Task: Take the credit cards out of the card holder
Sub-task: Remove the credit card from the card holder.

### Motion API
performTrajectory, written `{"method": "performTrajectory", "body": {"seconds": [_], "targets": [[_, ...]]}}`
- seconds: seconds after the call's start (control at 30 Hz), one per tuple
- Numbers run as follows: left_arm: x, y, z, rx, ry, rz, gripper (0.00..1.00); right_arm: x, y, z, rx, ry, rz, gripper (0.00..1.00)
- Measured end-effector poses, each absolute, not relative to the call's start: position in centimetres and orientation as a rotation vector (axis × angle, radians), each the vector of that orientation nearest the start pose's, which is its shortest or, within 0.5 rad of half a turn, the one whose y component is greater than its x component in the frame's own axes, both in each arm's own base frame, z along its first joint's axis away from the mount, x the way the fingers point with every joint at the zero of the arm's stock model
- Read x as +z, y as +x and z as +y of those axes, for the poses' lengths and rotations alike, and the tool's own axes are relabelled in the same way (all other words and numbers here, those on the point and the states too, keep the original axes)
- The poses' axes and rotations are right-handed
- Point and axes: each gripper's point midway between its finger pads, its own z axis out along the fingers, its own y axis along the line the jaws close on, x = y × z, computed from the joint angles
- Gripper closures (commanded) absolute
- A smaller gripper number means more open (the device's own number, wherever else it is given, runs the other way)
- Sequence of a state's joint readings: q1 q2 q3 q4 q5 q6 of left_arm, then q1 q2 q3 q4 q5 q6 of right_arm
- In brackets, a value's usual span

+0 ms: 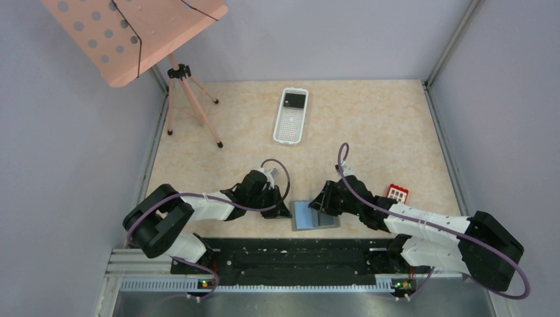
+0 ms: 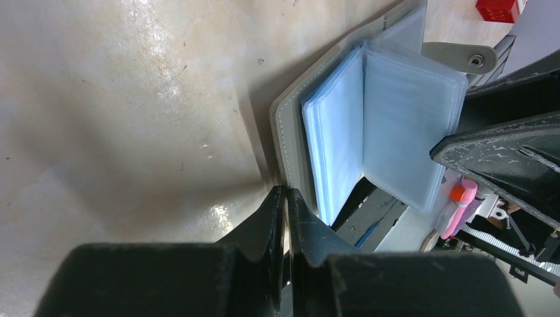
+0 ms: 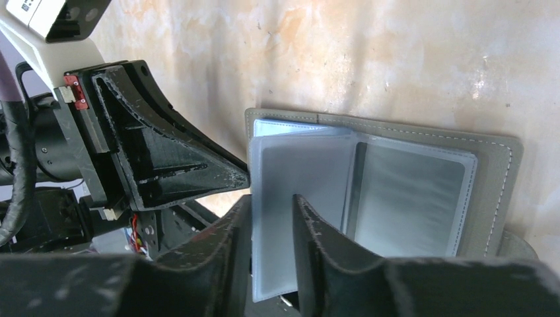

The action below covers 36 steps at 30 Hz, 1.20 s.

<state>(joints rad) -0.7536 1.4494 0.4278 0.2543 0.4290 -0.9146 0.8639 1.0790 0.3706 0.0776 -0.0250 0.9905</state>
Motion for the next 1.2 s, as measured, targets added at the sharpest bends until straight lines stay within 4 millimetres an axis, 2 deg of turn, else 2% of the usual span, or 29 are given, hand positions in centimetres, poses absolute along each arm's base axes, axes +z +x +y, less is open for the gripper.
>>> {"method": "performTrajectory", "body": {"seconds": [0.13, 0.23, 0.4, 0.6, 0.73, 0.9, 1.2], "targets": [[2.7, 15.4, -28.6, -1.217, 0.031, 2.652, 0.9, 6.4, 17.0, 25.9, 0.995, 0.139, 2.412, 0.63], [2.7, 15.4, -28.6, -1.217, 0.031, 2.652, 0.9, 6.4, 17.0, 25.9, 0.992, 0.138, 2.413, 0.55], [2.7, 15.4, -28.6, -1.217, 0.031, 2.651, 0.9, 6.0, 16.8, 25.6, 0.971, 0.138, 2.429, 0.46], [2.7, 15.4, -28.6, -1.217, 0.031, 2.651, 0.9, 6.2, 16.6, 25.1, 0.95, 0.124, 2.435, 0.45], [2.7, 15.4, -28.6, -1.217, 0.031, 2.652, 0.9, 6.6, 16.8, 24.6, 0.912, 0.125, 2.431, 0.38], [2.7, 15.4, -28.6, -1.215, 0.031, 2.651, 0.9, 7.2, 17.2, 23.7, 0.84, 0.131, 2.429, 0.37], [2.6, 15.4, -28.5, -1.205, 0.027, 2.656, 0.89, 8.7, 17.5, 22.8, 0.791, 0.134, 2.403, 0.42]]}}
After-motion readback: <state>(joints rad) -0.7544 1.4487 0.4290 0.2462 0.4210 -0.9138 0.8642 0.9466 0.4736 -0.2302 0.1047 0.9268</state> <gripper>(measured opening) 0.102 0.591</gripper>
